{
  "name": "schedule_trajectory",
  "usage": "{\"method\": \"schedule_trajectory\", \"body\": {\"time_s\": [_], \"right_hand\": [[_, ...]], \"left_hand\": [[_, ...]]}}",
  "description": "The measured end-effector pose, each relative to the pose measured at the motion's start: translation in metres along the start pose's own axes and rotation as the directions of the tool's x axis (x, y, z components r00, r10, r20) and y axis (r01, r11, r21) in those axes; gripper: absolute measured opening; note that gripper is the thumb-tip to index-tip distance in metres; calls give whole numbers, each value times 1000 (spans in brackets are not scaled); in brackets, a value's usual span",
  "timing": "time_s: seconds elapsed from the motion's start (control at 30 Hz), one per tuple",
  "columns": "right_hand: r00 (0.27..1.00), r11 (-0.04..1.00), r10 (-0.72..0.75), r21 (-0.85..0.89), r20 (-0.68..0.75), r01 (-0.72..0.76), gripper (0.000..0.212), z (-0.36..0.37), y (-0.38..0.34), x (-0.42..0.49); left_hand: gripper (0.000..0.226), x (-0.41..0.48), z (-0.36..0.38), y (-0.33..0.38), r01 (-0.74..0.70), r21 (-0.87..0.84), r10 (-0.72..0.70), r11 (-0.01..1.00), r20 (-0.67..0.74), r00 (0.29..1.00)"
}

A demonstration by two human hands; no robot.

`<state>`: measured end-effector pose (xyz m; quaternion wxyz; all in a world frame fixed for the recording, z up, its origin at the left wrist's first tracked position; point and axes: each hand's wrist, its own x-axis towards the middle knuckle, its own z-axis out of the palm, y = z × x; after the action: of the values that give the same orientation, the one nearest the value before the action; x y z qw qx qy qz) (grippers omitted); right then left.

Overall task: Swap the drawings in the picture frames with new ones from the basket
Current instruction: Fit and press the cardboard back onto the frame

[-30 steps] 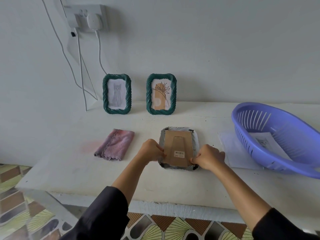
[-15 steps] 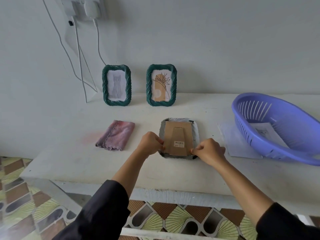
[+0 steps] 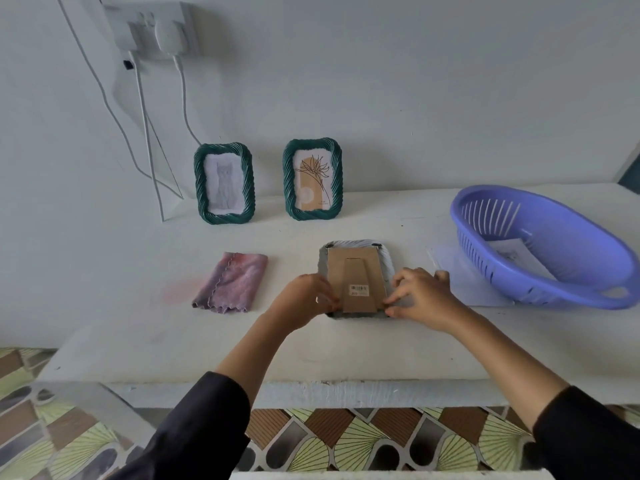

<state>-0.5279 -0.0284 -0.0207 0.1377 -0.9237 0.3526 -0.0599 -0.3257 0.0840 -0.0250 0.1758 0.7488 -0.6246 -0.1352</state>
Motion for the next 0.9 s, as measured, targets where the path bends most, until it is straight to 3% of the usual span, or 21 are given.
{"method": "schedule_trajectory", "body": {"time_s": [0.27,0.47,0.9], "right_hand": [[964,959,-204,-163,170,231,24,-11,2,12],[961,956,-221,-159,165,247,24,-11,4,12],[941,938,-246,-188,230,291,23,-20,1,19]], "left_hand": [[21,5,-6,-7,-97,102,89,990,76,993],[19,10,-3,-12,-68,18,67,998,61,996],[28,13,-14,-6,-94,134,68,987,181,981]]}}
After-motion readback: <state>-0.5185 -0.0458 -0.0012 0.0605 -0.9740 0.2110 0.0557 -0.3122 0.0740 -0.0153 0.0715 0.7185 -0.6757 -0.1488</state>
